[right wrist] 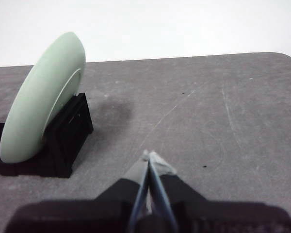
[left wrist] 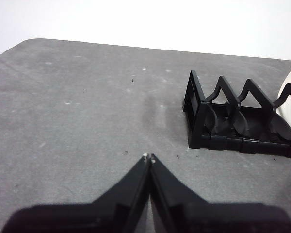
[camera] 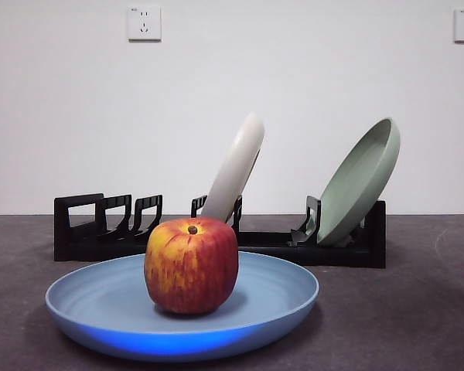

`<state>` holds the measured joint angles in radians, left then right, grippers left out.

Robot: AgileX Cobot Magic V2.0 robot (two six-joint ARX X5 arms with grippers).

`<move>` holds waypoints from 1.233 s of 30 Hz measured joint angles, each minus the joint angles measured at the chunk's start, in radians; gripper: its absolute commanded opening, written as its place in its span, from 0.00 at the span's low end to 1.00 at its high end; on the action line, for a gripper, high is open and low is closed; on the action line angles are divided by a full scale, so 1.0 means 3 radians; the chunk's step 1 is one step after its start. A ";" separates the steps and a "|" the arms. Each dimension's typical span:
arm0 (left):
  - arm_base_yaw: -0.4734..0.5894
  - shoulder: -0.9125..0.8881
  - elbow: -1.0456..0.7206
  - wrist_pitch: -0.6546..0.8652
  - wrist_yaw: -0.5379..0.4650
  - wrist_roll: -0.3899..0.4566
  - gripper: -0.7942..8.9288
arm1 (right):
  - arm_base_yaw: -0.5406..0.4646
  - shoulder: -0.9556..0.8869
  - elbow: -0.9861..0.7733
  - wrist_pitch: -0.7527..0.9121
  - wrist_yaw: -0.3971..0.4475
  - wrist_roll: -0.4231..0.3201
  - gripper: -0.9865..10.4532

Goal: Take the blue plate from the plate rack,put the plate on the table,take the apple from the table,put the apple in the plate

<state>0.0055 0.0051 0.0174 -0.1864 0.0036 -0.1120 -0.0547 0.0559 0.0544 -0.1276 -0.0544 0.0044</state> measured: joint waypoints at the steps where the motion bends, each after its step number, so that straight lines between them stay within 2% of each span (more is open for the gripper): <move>1: 0.0000 0.0000 0.0000 0.0000 -0.0001 0.0000 0.08 | 0.0000 -0.0018 -0.0025 0.0003 -0.0019 0.0000 0.09; 10: 0.0001 0.0000 0.0000 0.0000 -0.0001 0.0000 0.08 | 0.0048 -0.0172 -0.0120 -0.0141 -0.0184 0.0069 0.09; 18: 0.0000 0.0000 0.0000 0.0000 0.0000 0.0000 0.08 | 0.0074 -0.0103 -0.0120 -0.0144 -0.0097 0.0360 0.09; 37: 0.0000 0.0000 0.0000 0.0000 0.0000 0.0000 0.08 | 0.0074 -0.0103 -0.0120 -0.0145 -0.0071 0.0398 0.09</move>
<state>0.0055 0.0051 0.0174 -0.1864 0.0036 -0.1120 -0.0326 0.0250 0.0185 -0.1711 -0.0757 0.1238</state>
